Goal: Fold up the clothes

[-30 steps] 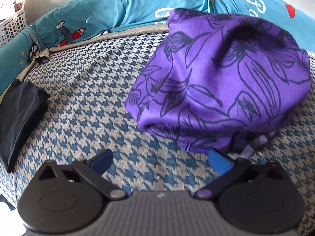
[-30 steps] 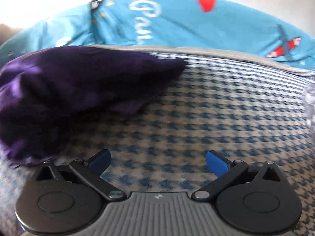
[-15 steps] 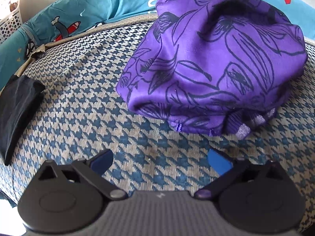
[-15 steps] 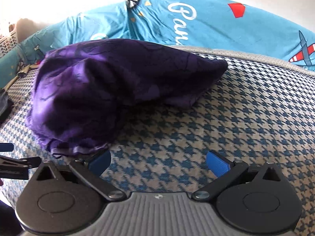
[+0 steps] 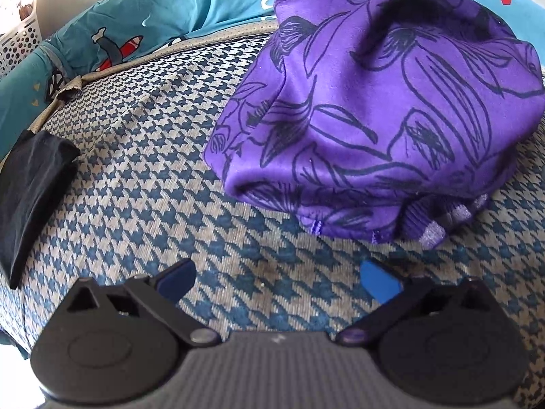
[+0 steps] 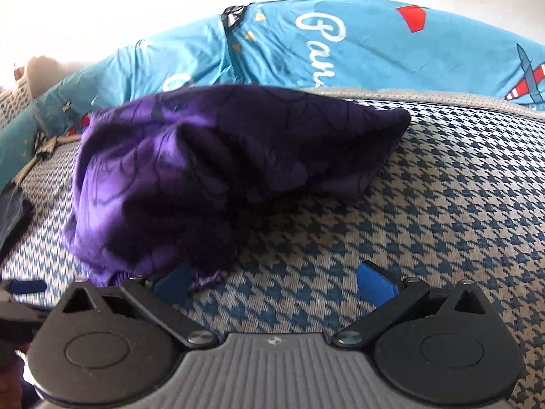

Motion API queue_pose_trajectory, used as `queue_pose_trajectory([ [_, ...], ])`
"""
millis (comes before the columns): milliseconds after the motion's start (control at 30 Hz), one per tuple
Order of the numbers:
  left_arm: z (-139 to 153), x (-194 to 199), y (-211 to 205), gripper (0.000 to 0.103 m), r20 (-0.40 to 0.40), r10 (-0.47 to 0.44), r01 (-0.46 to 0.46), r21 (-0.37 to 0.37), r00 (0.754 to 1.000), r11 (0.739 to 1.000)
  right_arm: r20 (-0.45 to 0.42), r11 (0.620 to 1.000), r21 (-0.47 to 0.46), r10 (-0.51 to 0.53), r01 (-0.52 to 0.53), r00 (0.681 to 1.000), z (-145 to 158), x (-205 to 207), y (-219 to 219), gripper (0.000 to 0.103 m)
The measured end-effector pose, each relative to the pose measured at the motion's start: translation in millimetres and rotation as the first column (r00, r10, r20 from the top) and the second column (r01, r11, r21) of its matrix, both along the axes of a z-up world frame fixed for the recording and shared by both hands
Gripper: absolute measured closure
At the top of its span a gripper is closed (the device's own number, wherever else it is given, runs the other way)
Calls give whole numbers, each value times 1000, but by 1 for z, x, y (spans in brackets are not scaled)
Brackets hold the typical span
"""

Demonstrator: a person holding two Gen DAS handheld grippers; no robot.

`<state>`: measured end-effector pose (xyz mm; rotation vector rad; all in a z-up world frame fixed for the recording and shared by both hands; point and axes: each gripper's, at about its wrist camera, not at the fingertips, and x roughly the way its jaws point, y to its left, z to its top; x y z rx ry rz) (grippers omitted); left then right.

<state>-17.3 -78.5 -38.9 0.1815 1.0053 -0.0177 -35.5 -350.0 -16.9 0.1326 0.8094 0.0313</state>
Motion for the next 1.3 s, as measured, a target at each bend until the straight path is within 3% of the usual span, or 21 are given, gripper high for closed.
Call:
queue_pose_trajectory([
  [567, -3, 30, 3, 0, 30, 37, -38, 32, 999, 999, 32, 952, -1, -305, 305, 952, 21, 43, -50, 0],
  [800, -6, 50, 5, 0, 14, 49, -49, 0, 999, 999, 9, 932, -68, -357, 357, 934, 15, 66, -57, 0],
  [1167, -7, 80, -1, 0, 7, 45, -45, -13, 999, 999, -27, 879, 3, -477, 477, 879, 3, 93, -79, 0],
  [1300, -7, 92, -6, 0, 8, 38, -38, -12, 999, 999, -23, 860, -12, -510, 510, 860, -2, 103, -83, 0],
])
